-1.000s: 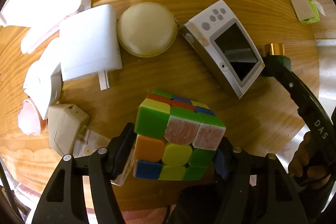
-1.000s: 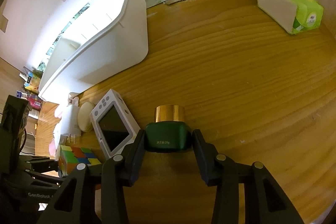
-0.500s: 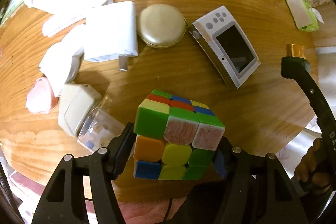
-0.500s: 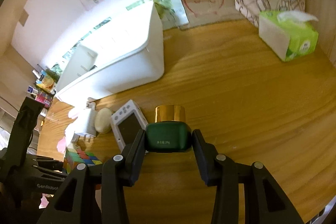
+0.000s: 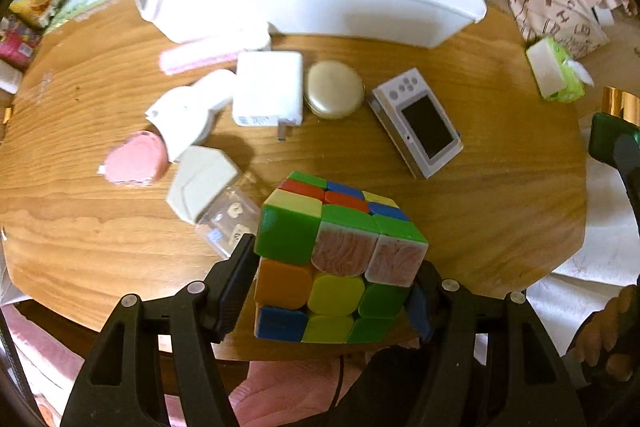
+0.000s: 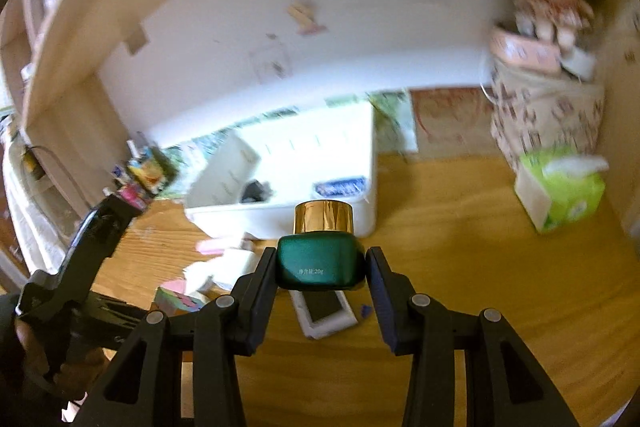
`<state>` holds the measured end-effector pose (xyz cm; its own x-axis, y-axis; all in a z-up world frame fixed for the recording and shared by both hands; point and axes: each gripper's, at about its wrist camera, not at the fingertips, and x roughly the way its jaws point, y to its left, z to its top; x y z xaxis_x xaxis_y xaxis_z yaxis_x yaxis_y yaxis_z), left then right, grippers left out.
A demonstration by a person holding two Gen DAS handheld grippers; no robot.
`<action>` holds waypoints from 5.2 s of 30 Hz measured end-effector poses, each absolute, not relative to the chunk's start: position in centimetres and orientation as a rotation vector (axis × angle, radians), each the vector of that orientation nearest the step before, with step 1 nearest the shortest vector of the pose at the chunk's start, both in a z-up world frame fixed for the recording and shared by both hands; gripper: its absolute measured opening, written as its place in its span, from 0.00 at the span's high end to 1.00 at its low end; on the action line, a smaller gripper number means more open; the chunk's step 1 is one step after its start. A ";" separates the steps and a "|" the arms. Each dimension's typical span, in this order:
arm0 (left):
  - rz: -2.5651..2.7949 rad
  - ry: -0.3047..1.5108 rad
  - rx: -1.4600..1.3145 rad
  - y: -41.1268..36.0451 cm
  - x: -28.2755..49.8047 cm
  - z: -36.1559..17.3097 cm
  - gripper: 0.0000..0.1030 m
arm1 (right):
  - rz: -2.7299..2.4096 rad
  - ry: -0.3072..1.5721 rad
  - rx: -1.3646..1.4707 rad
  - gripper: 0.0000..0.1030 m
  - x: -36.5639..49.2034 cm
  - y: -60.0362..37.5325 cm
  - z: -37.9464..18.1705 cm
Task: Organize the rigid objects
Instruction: 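Lift and carry the cube and jar over the white bin with both tools, then lower and release the cube with left tool while right tool releases the jar, then withdraw both tools from the bin back over the desk, then reach left tool toward the pink oval sponge while right tool approaches the clear box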
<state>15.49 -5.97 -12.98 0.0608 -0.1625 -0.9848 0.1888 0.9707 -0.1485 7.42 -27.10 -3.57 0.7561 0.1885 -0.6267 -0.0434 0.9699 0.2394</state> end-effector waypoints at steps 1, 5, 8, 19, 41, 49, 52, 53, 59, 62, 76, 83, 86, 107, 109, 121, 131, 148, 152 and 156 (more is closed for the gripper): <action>-0.262 1.471 0.013 -5.7 15.2 -12.3 0.33 | 0.141 0.692 0.207 0.57 7.3 -26.8 -3.1; -0.247 1.414 -0.009 -4.9 15.0 -9.2 0.33 | 0.192 0.651 0.155 0.57 6.7 -25.4 -1.7; -0.230 1.368 -0.025 -4.4 14.6 -7.7 0.33 | 0.240 0.629 0.137 0.57 6.4 -24.3 -0.9; -0.177 1.177 -0.079 -3.3 15.9 -3.3 0.34 | 0.365 0.565 0.091 0.57 7.7 -21.7 0.4; -0.260 0.927 -0.072 -1.6 24.1 -2.9 0.41 | 0.354 0.625 0.089 0.57 17.6 -19.7 -2.5; -0.298 0.962 -0.053 -2.7 29.0 -6.2 0.41 | 0.314 0.736 0.106 0.57 22.3 -19.7 -6.0; -0.320 1.005 -0.054 -3.4 30.5 -7.8 0.41 | 0.297 0.778 0.109 0.57 23.9 -19.9 -7.5; -0.326 1.016 -0.055 -3.6 31.0 -8.2 0.41 | 0.290 0.795 0.111 0.57 24.4 -20.0 -8.0; -0.358 1.038 -0.061 -4.8 32.4 -9.8 0.41 | 0.264 0.870 0.121 0.57 26.3 -20.6 -10.2; -0.357 1.061 -0.057 -5.1 32.9 -10.4 0.41 | 0.250 0.892 0.130 0.57 26.7 -20.9 -10.8; -0.369 1.015 -0.092 -4.8 32.4 -9.2 0.21 | 0.211 0.876 0.148 0.48 26.1 -21.3 -10.0; -0.349 0.970 -0.092 -4.3 31.0 -7.7 0.21 | 0.212 0.835 0.127 0.35 24.4 -21.0 -8.2; -0.327 0.953 -0.079 -3.9 30.1 -7.2 0.21 | 0.208 0.815 0.124 0.32 23.3 -21.0 -7.5; -0.205 0.861 -0.148 -1.8 18.9 -5.1 0.21 | 0.234 0.750 0.132 0.22 13.2 -21.4 -5.9; -0.192 0.856 -0.163 -1.6 17.7 -5.1 0.21 | 0.244 0.751 0.124 0.22 12.0 -21.4 -6.1; -0.121 0.894 -0.207 -0.4 11.0 -5.8 0.21 | 0.285 0.776 0.128 0.22 6.4 -21.2 -7.3; -0.089 0.965 -0.190 -0.6 8.0 -6.5 0.21 | 0.342 0.838 0.174 0.22 4.4 -20.9 -8.6; 0.029 1.111 -0.172 0.9 8.0 -9.0 0.21 | 0.319 0.980 0.394 0.22 6.4 -22.7 -12.5; 0.045 1.172 -0.172 1.8 8.5 -10.2 0.21 | 0.296 1.025 0.467 0.22 7.5 -23.0 -13.8; 0.030 1.244 -0.175 2.5 9.4 -11.4 0.21 | 0.279 1.067 0.524 0.22 8.6 -22.9 -14.8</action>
